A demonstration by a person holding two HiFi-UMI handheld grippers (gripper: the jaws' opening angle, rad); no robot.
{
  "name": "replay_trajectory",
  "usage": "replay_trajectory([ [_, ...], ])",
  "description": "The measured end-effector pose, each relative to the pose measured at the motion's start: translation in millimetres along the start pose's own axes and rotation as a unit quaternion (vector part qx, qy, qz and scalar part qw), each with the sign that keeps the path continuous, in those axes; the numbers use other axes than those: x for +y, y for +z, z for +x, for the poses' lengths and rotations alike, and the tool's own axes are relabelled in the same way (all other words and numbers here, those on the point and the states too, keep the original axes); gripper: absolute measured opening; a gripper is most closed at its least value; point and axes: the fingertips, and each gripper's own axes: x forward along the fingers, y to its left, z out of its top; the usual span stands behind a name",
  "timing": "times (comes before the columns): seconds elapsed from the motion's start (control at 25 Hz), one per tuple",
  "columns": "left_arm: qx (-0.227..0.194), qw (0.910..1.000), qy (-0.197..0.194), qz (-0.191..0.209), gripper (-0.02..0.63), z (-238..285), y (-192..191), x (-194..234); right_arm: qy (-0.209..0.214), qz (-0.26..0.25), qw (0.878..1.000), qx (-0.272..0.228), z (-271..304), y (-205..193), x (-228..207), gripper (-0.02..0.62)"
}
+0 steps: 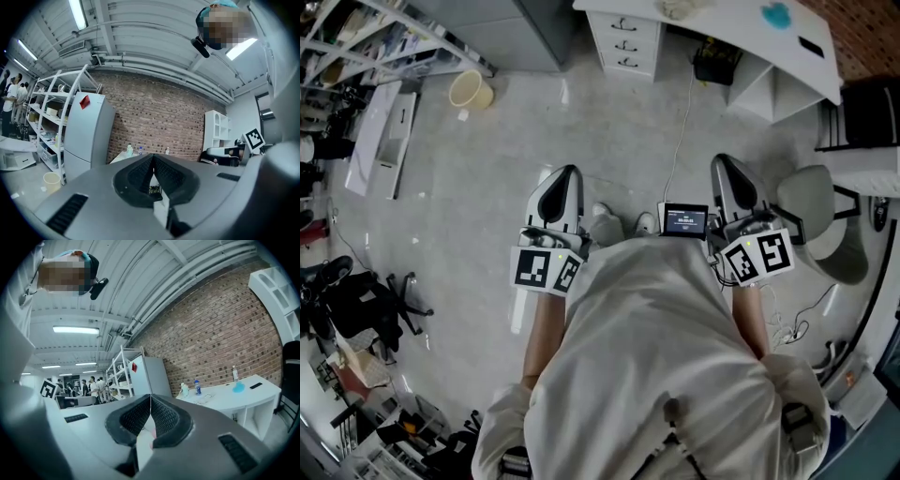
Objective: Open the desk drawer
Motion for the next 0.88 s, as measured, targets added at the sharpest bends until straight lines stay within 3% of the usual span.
replay_trajectory([
  [0.4,-0.005,0.9999,-0.002,-0.016,0.008,39,-4,39,-0.022,-0.003,1.000,0.002,45,2,-20,0.028],
  [0.88,0.003,0.9989,-0.045,-0.011,0.008,132,20,133,-0.046,-0.006,0.999,0.011,172,16,-20,0.028],
])
